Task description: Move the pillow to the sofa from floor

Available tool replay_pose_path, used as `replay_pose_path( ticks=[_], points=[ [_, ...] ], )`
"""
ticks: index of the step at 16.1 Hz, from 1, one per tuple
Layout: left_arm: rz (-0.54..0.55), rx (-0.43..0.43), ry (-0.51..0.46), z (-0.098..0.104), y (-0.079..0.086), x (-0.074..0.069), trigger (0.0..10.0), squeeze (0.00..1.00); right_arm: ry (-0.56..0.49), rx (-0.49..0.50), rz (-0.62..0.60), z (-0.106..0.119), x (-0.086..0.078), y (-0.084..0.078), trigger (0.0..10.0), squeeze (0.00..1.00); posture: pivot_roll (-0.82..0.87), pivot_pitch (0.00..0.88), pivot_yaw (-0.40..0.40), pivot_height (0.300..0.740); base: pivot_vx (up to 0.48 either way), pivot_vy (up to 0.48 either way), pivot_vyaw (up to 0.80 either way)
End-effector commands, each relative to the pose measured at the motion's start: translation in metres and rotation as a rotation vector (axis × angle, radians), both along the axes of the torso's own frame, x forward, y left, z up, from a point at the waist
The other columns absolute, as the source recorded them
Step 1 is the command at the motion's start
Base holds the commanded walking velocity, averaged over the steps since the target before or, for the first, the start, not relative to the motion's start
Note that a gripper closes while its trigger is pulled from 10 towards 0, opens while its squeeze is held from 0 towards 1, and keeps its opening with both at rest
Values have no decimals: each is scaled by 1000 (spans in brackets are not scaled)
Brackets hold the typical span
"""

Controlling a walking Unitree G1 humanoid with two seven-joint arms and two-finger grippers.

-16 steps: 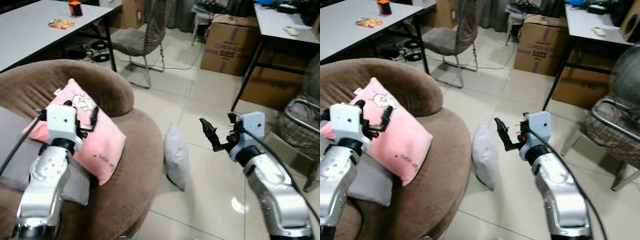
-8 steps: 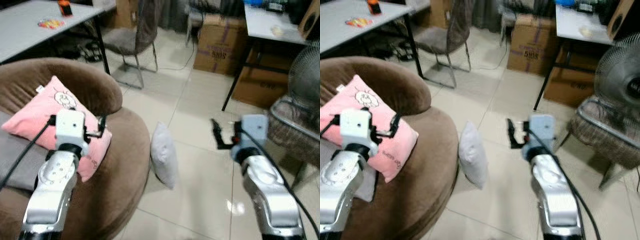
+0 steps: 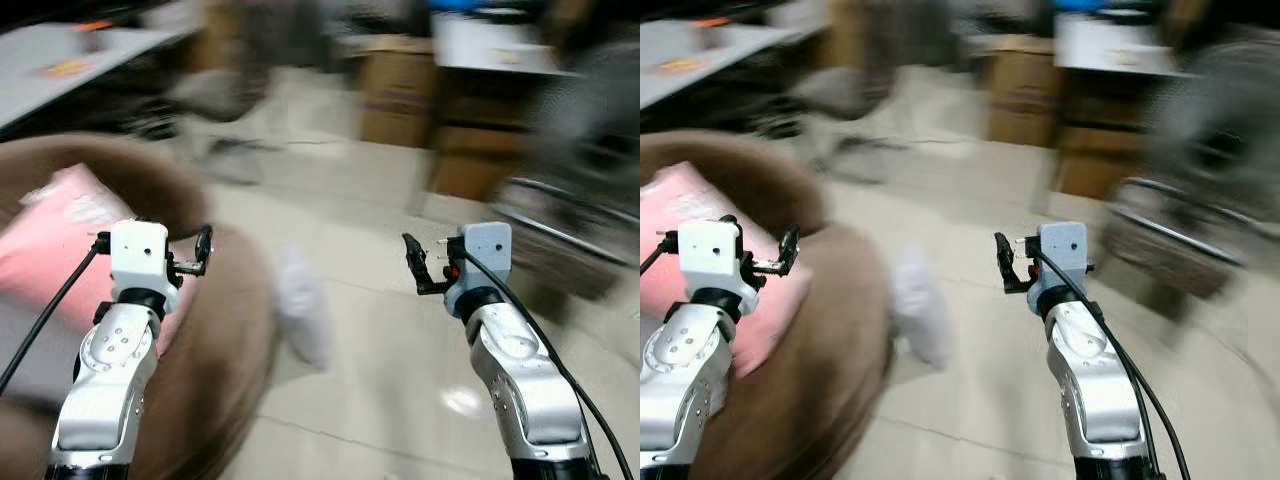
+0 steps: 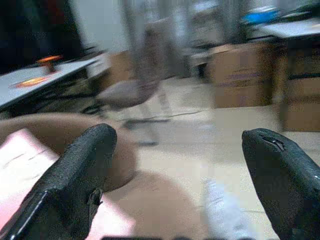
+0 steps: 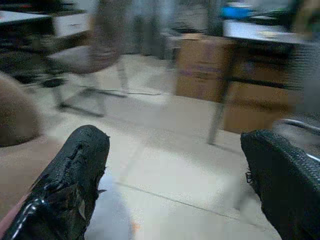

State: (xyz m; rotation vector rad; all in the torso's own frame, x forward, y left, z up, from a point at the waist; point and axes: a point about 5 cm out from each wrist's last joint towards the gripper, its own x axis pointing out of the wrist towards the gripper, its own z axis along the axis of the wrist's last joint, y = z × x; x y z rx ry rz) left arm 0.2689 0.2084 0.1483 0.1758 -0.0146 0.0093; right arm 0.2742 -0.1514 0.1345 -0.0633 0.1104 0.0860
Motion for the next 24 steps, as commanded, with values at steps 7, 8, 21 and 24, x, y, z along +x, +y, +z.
replay_pose_path(
  ticks=[7,8,21,24],
  points=[
    [-35,18,5,-1,-7,2,10000,549,1,-31,-21,-2,4,-4,10000,0,-67,0,3,740,332,0,0],
    [-34,19,4,0,-7,3,10000,553,-1,-33,-24,-1,5,-5,10000,0,-69,0,5,740,330,0,0],
    [-45,18,7,0,-8,7,10000,561,-4,-29,-24,-2,6,-5,10000,0,-72,0,14,740,334,0,-93],
    [-46,20,8,0,-8,8,10000,557,-5,-33,-21,-2,6,-5,10000,0,-72,0,17,740,341,0,0]
  ],
)
